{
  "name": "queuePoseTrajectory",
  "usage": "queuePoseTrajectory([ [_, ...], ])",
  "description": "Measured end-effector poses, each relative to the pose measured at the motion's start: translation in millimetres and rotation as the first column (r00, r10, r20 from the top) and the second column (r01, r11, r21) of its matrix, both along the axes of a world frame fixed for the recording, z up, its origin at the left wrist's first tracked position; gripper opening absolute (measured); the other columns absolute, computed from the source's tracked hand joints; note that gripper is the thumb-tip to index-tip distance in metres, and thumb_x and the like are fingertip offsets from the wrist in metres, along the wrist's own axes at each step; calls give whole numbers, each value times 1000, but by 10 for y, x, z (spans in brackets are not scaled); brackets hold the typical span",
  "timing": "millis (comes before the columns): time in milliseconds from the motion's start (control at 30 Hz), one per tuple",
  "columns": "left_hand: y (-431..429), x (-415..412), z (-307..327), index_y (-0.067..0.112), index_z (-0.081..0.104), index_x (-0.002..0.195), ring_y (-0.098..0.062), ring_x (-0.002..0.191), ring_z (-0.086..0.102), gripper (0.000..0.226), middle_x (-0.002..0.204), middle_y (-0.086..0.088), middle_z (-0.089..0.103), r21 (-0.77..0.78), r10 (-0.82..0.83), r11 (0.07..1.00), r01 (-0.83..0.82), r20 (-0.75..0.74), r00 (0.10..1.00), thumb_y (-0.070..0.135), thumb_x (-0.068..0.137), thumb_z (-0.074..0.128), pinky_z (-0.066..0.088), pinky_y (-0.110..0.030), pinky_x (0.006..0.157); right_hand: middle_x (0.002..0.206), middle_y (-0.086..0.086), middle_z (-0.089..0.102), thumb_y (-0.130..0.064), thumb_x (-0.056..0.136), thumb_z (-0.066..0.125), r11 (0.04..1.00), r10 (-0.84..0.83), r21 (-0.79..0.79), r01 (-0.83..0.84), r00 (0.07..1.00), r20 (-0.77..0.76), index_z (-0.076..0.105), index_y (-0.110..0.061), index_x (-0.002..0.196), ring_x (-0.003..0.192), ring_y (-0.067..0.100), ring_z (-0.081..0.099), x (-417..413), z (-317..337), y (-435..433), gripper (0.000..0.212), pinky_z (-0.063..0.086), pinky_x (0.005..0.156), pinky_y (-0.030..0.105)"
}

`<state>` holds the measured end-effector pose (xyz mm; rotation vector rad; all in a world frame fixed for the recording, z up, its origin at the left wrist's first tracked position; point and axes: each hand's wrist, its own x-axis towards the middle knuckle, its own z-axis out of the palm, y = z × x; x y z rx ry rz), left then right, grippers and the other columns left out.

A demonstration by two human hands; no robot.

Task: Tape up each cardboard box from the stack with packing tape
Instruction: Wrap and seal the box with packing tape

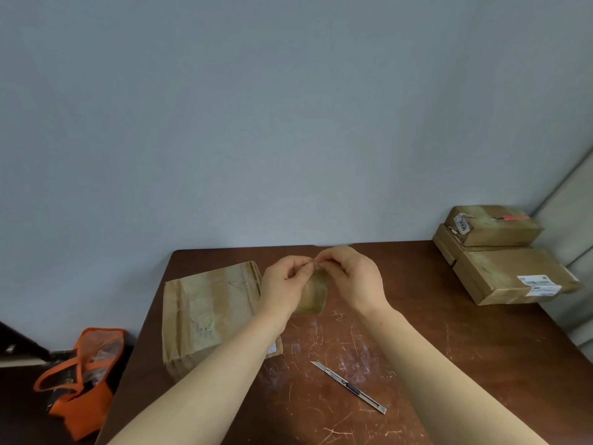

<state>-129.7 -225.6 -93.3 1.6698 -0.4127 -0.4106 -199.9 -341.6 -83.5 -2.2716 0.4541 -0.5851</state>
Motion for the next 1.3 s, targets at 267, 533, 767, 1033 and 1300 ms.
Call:
queuePoseTrajectory([
  [267, -46, -49, -46, 27, 67, 90, -6, 94, 60, 12, 97, 10, 68, 57, 23, 998, -23, 5, 1000, 20, 95, 58, 44, -17, 76, 85, 2, 73, 0, 91, 56, 830, -66, 557, 13, 995, 75, 64, -16, 108, 92, 12, 67, -28, 3, -74, 25, 51, 90, 25],
  [533, -156, -105, -129, 39, 57, 119, -18, 95, 62, 32, 99, -1, 65, -25, 67, 997, -74, -216, 974, 16, 96, 57, 51, -28, 83, 83, 6, 74, -18, 81, 75, 764, 42, 641, 79, 984, -171, 70, -11, 90, 75, 18, 70, -275, -272, 4, 13, 57, 77, 37],
  [767, -182, -138, -232, 28, 6, 154, -15, 80, 59, 62, 105, -10, 64, 476, -35, 879, 36, -11, 999, 18, 100, 35, 46, -27, 70, 86, 4, 66, -22, 86, 58, 994, -101, -20, 111, 806, -583, 65, -14, 93, 84, 24, 63, -399, -806, -217, 12, 49, 65, 32],
  [1033, 157, -58, -444, 18, 36, 146, -26, 134, 40, 52, 148, -4, 38, 394, 334, 845, -362, 140, 932, 6, 96, 44, 34, -41, 112, 103, 0, 63, -40, 94, 43, 935, -187, -321, -148, 563, -805, 62, -20, 100, 108, 23, 55, -634, -1253, -277, 28, 39, 82, 29],
  [1300, 1006, 110, -535, 25, 23, 151, -35, 142, 14, 70, 155, -16, 15, 535, 687, 460, -709, 291, 665, 19, 92, 58, 21, -48, 114, 147, 9, 40, -45, 97, 46, 901, 323, 409, -142, 849, -417, 29, -10, 147, 134, 25, 39, 164, -842, 447, 64, 33, 109, 36],
])
